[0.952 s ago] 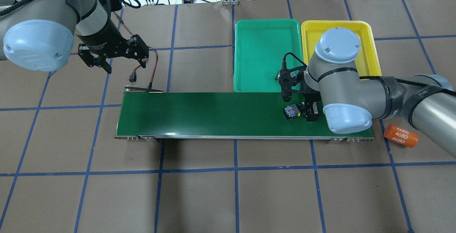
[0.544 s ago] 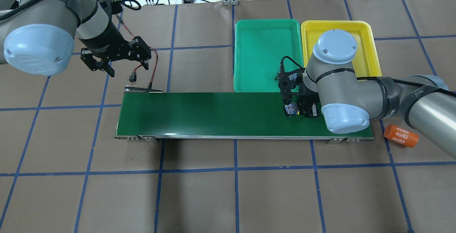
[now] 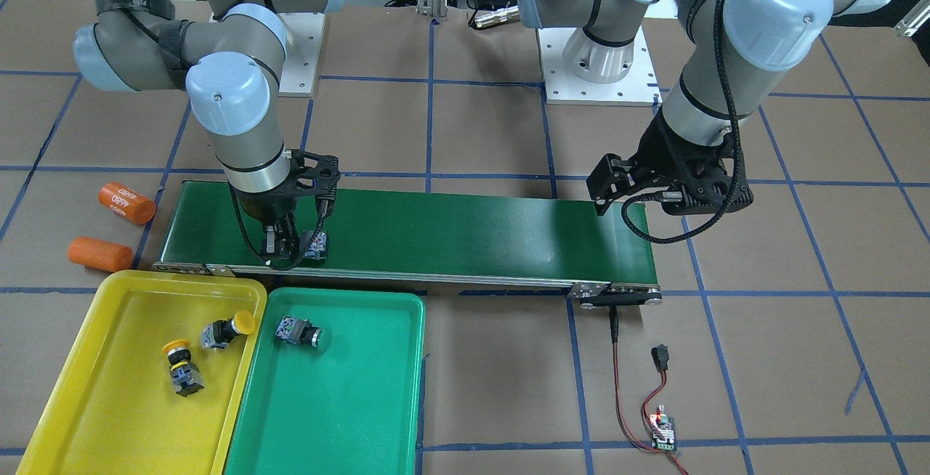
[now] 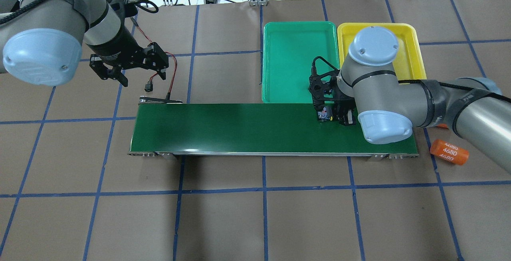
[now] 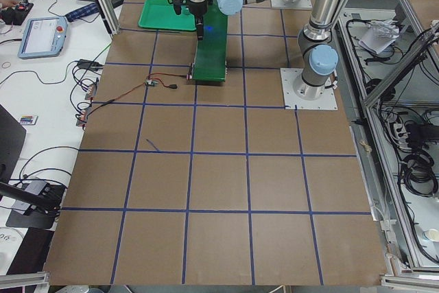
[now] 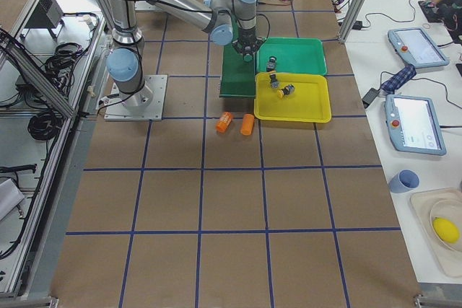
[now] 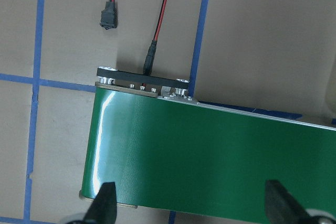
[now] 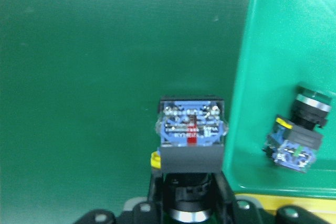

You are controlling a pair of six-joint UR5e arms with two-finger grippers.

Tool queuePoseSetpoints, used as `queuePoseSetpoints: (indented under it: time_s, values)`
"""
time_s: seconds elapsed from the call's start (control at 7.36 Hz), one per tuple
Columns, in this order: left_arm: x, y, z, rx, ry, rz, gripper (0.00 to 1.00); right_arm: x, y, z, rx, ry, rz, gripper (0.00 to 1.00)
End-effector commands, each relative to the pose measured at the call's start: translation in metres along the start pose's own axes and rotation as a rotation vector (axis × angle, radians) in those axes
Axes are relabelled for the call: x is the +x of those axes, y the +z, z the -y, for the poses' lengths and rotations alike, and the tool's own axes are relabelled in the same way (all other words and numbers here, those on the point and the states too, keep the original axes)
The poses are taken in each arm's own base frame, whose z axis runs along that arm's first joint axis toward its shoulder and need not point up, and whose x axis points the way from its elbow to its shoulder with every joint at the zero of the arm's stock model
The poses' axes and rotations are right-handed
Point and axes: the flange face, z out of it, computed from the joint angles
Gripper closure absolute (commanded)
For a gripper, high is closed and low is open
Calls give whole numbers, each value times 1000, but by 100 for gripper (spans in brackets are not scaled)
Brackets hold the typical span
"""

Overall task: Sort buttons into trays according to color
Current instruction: 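Place green-capped button in green tray with right gripper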

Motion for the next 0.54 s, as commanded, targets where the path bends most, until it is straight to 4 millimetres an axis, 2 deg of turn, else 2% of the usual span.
queuePoseSetpoints:
  time_s: [0.0,0.14,0.27,0.41]
  values:
    - [-2,-1,1,3,25,4,0,67,17,-1,0,38,-18,84]
    - [-4,-8,7,23,28,10,0,88,21,-1,-2,78,-29,82]
    - [-7,-9,8,25,28,42,0,94,27,-2,-13,81,-25,20]
    - [-10,-10,9,28,28,67,0,94,27,-2,-16,81,-22,0]
